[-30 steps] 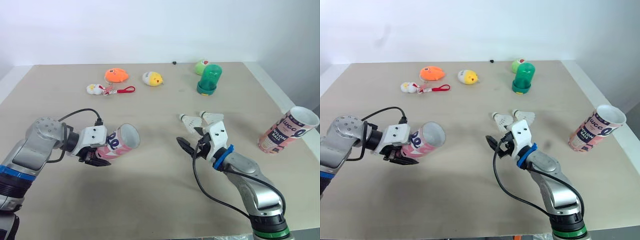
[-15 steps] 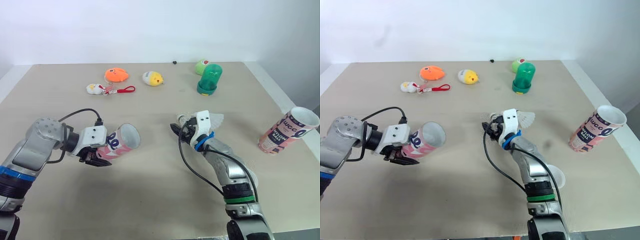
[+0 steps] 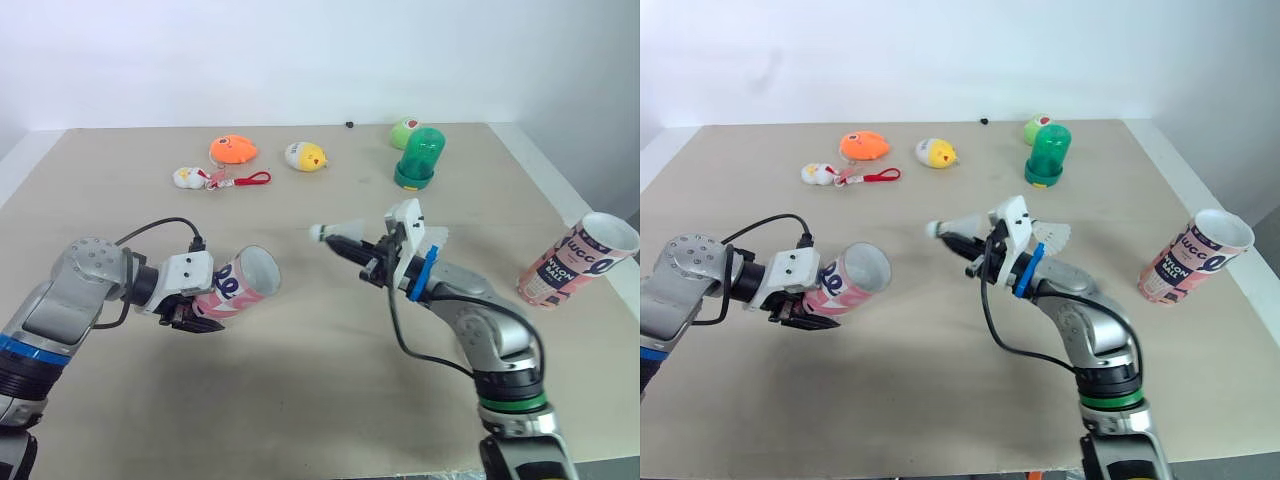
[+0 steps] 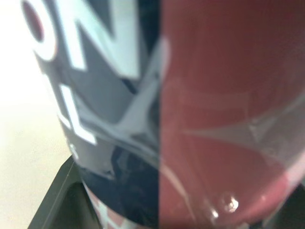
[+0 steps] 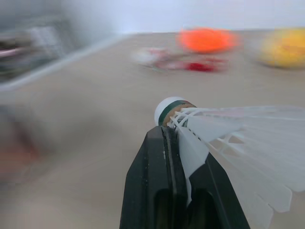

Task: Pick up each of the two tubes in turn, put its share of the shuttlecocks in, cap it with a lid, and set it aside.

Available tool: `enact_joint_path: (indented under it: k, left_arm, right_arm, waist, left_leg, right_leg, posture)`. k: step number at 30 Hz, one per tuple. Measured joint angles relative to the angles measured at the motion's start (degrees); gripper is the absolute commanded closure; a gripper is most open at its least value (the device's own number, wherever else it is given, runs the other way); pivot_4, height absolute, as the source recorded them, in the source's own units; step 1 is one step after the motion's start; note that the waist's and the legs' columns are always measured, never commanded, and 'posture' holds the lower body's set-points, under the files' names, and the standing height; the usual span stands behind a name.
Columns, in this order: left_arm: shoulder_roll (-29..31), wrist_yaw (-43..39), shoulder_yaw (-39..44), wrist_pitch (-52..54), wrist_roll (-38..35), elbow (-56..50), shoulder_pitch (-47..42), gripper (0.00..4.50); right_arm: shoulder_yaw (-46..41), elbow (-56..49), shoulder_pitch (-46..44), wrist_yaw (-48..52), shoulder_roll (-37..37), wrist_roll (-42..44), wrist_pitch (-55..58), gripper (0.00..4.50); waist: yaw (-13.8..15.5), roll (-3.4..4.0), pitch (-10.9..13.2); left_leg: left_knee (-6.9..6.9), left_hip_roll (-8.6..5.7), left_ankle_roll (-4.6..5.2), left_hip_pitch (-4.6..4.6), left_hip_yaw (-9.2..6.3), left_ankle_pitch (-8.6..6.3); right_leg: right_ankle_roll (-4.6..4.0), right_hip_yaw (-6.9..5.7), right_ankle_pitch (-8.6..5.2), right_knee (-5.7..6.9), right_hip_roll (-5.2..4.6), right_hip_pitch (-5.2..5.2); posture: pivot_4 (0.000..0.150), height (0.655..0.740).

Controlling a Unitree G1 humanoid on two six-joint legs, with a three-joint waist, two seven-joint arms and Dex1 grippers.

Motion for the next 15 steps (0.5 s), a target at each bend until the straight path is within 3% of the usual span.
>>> enact_joint_path:
  k: [4, 12, 15]
  left_arm:
    - [-0.47, -0.01, -0.33, -0.18, 0.03, 0.8, -0.53, 1.51]
    - [-1.08, -0.39, -0.58, -0.09, 0.01, 0.91, -1.1, 1.51]
    - [-1.08, -0.38, -0.57, -0.04, 0.01, 0.73, -1.09, 1.51]
  right_arm:
    - [4.36, -5.85, -6.88, 6.45, -4.86, 3.02, 3.23, 4.46]
    - [16.56, -0.69, -12.48, 11.14, -5.12, -5.9, -1.17, 4.46]
    - [17.17, -0.25, -12.78, 11.31, -2.14, -5.58, -1.4, 3.49]
  waist:
    - [0.08, -0.02, -0.01]
    - [0.21, -0.02, -0.01]
    - [0.23, -0.02, -0.01]
  left_leg:
    - [0.01, 0.03, 0.0, 0.04, -0.07, 0.0]
    - [0.02, -0.02, 0.0, -0.04, -0.04, 0.0]
    - [0.02, -0.02, 0.0, -0.09, -0.12, 0.0]
  right_leg:
    - [-0.03, -0.09, 0.0, 0.0, 0.04, 0.04]
    - [0.0, -0.08, -0.03, -0.01, -0.02, -0.02]
    - [-0.03, -0.14, -0.04, -0.01, -0.02, -0.03]
  posture:
    - [0.15, 0.74]
    - [0.15, 0.74]
    - [0.15, 0.74]
